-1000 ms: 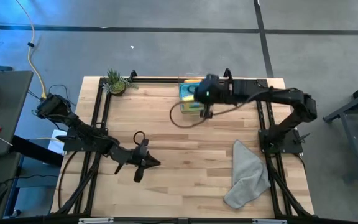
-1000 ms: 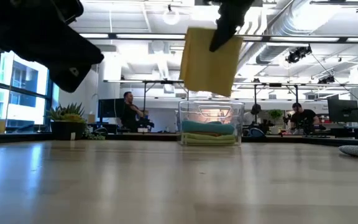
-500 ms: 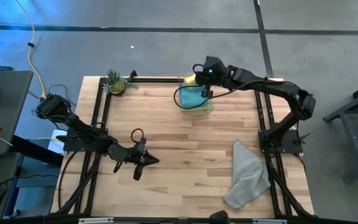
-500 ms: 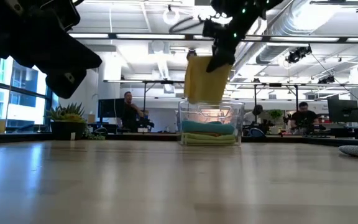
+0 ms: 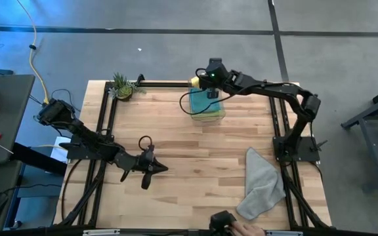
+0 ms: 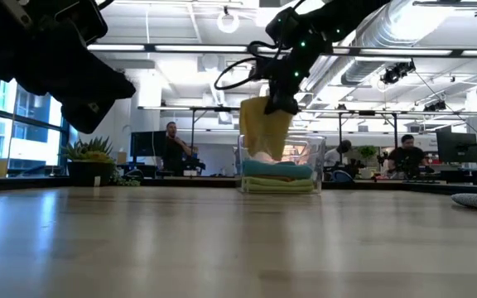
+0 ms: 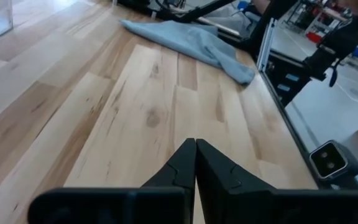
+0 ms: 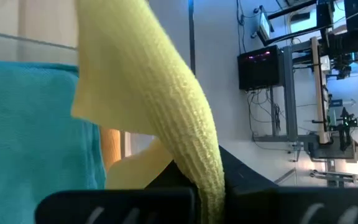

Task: Fold microfiber towels
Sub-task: Stack the yellow microfiber cloth on top of the blue microfiber cloth in the transparent bin

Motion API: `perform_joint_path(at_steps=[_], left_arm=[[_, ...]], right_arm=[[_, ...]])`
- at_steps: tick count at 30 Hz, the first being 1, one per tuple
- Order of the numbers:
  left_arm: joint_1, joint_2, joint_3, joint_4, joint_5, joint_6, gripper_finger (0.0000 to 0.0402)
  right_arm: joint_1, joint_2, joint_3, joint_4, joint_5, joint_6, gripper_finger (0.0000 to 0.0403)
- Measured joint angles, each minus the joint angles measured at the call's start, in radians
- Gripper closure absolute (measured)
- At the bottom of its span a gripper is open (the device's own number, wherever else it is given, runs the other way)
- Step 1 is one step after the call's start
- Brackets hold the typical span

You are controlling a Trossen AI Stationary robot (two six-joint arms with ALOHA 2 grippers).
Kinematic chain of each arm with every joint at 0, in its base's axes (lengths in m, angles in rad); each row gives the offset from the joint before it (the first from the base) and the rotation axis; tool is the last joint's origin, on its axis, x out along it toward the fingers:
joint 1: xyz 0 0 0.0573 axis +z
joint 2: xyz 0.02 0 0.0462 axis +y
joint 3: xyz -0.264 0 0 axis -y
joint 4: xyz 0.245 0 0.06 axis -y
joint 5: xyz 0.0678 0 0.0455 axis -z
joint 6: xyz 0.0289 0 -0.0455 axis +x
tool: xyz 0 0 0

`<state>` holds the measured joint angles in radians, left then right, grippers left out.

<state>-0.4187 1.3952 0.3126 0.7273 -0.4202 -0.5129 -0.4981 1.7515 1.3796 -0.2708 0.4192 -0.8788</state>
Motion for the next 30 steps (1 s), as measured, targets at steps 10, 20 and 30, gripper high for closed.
perform_joint_path(at_steps=[10, 20, 30], left_arm=[[0.000, 0.000, 0.000, -0.013, -0.002, 0.000, 0.0401], [0.000, 0.000, 0.000, -0.015, 0.002, 0.000, 0.0401], [-0.001, 0.000, 0.000, -0.016, 0.007, -0.005, 0.0401]], right_arm=[[0.007, 0.053, -0.029, -0.052, -0.007, -0.020, 0.0403], [0.044, 0.055, -0.035, -0.179, -0.086, 0.033, 0.0364], [0.067, 0.055, -0.034, -0.357, -0.126, 0.180, 0.0219]])
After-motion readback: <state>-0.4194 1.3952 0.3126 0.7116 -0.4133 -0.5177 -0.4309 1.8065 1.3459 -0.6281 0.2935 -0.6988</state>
